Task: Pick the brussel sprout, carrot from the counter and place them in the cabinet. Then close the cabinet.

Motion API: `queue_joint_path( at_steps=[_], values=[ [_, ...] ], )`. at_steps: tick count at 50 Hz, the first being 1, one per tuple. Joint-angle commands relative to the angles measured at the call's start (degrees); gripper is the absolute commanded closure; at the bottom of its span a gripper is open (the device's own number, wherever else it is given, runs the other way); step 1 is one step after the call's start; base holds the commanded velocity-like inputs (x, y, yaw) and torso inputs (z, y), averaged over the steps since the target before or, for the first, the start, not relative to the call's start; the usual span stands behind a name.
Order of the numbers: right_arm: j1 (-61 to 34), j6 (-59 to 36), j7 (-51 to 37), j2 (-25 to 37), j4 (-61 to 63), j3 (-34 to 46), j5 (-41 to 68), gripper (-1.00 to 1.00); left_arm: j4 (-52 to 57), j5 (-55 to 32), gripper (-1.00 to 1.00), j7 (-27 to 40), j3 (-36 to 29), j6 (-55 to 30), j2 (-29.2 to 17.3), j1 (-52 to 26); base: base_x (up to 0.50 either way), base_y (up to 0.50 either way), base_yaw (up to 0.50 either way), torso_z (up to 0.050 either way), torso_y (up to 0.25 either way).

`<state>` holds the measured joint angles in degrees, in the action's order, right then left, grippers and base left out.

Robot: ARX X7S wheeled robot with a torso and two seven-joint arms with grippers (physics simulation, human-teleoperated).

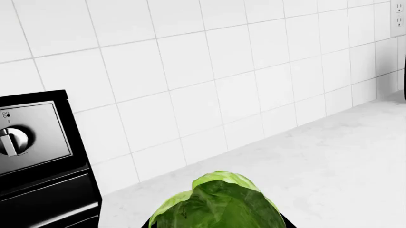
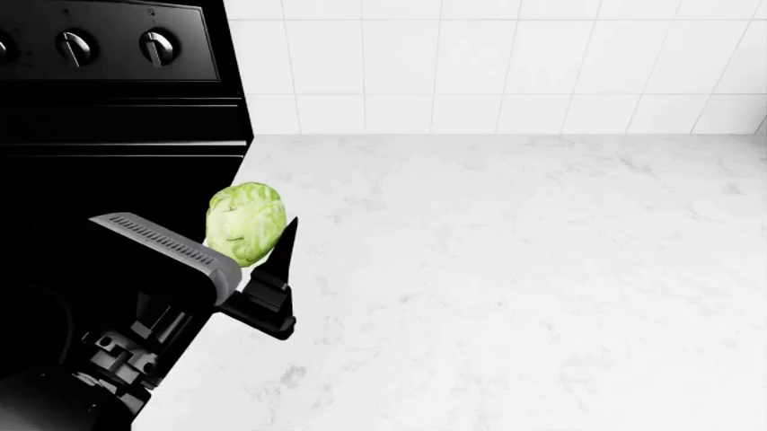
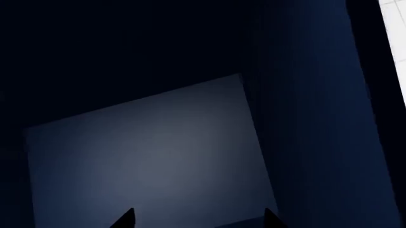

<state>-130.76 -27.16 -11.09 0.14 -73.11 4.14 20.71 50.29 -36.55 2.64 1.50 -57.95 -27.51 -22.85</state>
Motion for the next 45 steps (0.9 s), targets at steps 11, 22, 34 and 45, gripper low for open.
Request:
queue_joint_path(
  at_steps=[11,22,34,45],
  values=[
    [8.31,-3.70,9.82,0.69,15.83,-6.58,-0.12,-1.00,-0.95,-0.24,1.00,0.60,-0.32,1.78,-0.38,0.63,0.00,0.00,0.00,0.000,-0.001],
    [12.35,-6.14,11.45,0.94,27.89,-3.30,3.36,-1.00,-1.13,-0.48,1.00,0.75,0.00,2.33,-0.61,0.97,0.00,0.00,0.00,0.000,0.000],
    [16.32,-10.73,15.80,1.12,37.39,-3.38,11.65,-1.00,-1.16,-0.43,1.00,1.02,-0.41,2.79,-0.81,1.22,0.00,0.00,0.00,0.000,0.000],
    [18.56,-14.69,17.73,1.21,43.69,-1.71,18.15,-1.00,-1.41,-0.42,1.00,1.07,-0.40,3.53,-1.05,1.75,0.00,0.00,0.00,0.000,0.000]
  ],
)
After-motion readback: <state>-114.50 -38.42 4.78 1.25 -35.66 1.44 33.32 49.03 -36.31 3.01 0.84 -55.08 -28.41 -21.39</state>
